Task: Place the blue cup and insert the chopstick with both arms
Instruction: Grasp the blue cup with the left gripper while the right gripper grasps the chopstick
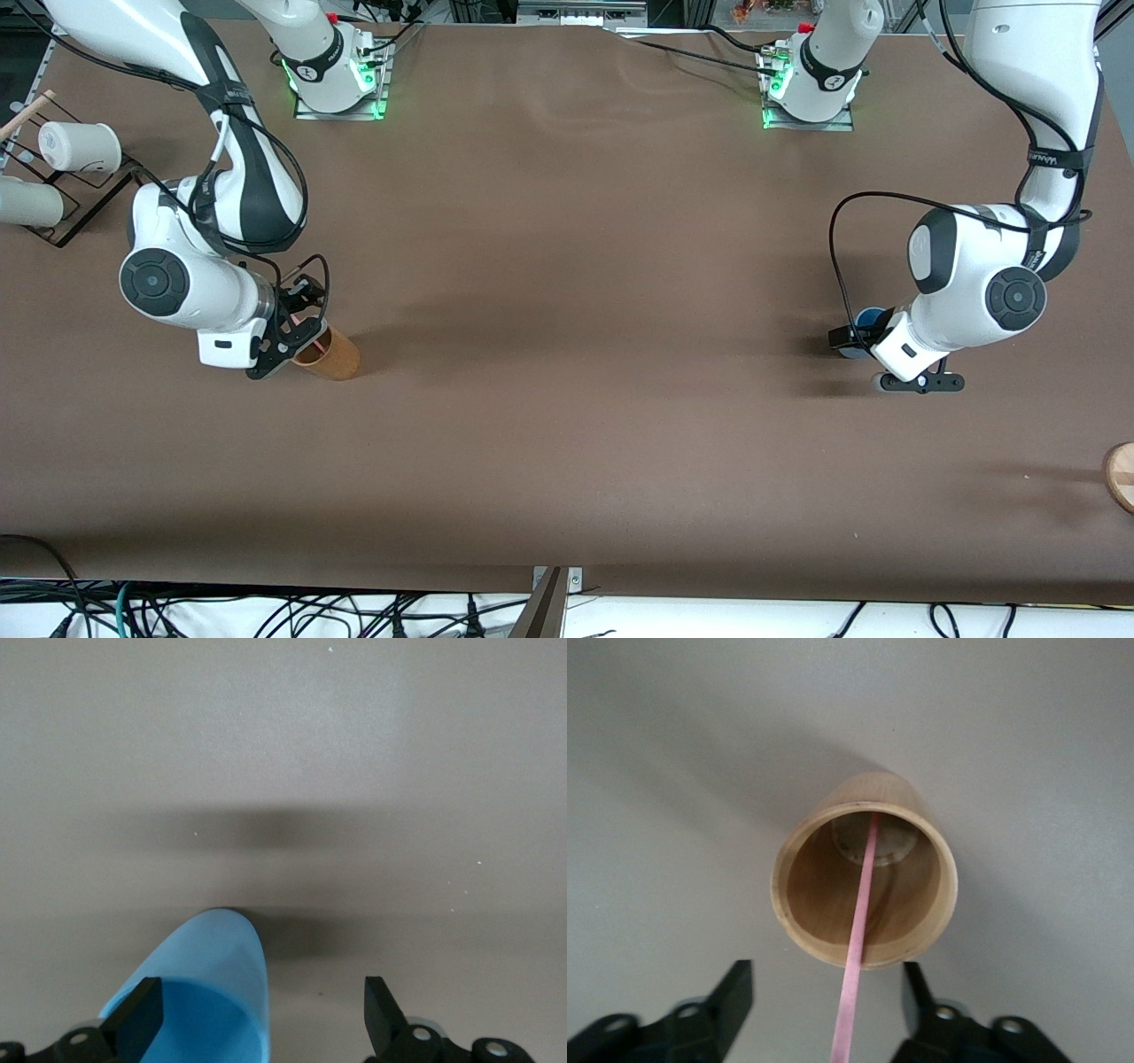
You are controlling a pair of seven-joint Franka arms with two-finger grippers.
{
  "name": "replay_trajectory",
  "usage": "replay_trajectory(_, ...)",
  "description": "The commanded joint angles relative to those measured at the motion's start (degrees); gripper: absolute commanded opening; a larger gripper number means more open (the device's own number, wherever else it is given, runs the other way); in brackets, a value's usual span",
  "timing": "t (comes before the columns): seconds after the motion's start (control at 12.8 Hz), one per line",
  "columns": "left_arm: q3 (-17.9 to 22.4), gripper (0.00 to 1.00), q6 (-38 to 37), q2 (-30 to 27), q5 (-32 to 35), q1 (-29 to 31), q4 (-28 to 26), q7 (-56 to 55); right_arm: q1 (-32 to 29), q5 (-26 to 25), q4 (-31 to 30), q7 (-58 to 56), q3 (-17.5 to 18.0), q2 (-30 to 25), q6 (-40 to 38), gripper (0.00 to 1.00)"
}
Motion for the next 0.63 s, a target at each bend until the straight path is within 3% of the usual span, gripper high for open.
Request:
replay_trajectory(0.0, 0.2, 1.0, -2.4, -2.7, 1.1, -0.4, -1.7, 0.9, -0.5, -0.8, 1.1, -1.1, 0.1, 0.9, -0.2, 0.32)
replay_trajectory(0.16, 0.1, 1.0, -4.2, -3.6, 1.1, -0.5, -1.7, 0.7, -0.7, -0.8, 1.0, -1.8, -0.1, 1.0, -0.2, 0.15)
replay_trajectory(0.39, -0.1, 1.0, -3.7, -3.3, 1.1, -0.7, -2.6, 0.1, -1.1, -0.9, 1.1, -1.9, -0.1, 1.4, -0.2, 0.0)
replay_trajectory(0.55, -0.1, 1.0, -1.5, -3.0, 1.1, -0.9, -4.5, 0.0, -1.1, -0.8, 1.4, -1.6, -0.1, 1.3, -0.4, 0.0)
